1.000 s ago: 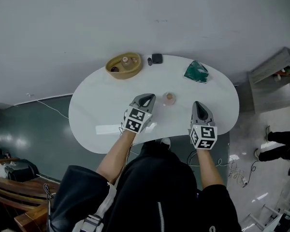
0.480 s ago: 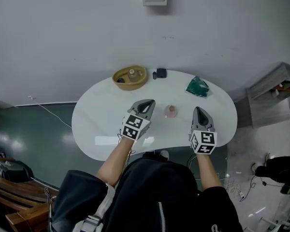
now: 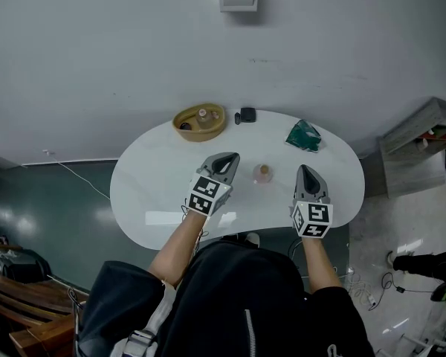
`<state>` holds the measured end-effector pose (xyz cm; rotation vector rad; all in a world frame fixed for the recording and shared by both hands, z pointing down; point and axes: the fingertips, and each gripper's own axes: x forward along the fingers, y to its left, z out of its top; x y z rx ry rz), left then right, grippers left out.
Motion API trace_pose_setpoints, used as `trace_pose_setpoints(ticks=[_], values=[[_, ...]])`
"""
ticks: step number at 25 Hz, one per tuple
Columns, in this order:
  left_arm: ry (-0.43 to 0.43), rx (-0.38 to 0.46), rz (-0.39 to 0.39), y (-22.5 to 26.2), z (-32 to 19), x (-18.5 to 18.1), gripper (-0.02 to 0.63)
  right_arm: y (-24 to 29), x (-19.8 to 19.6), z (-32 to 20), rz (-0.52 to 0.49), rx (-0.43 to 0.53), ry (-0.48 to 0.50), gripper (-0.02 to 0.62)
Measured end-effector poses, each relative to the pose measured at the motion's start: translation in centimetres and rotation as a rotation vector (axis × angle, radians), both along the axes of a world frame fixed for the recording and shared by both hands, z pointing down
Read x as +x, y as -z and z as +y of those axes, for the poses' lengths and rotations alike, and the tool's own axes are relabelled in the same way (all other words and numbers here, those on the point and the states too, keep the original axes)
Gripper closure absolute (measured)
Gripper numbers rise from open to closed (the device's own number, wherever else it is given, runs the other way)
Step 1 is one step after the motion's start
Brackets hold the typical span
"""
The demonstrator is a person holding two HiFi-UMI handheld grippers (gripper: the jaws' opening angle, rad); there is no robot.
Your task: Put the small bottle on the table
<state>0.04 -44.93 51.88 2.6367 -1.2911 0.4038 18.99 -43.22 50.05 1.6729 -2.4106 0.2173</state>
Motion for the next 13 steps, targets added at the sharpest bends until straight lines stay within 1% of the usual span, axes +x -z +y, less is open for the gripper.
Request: trace_pose_setpoints(ticks=[7, 13], values=[[-0.013, -0.009, 0.004, -0.20, -0.10, 0.25, 0.600, -0.41, -0.18, -0.06, 0.000, -0.007, -0.005, 0.598], [-0.017, -0.013, 0.002, -0.47, -0.54, 0.20, 0.600, -0.29, -0.75, -0.07, 0.011, 0.019, 0.004, 0.597]])
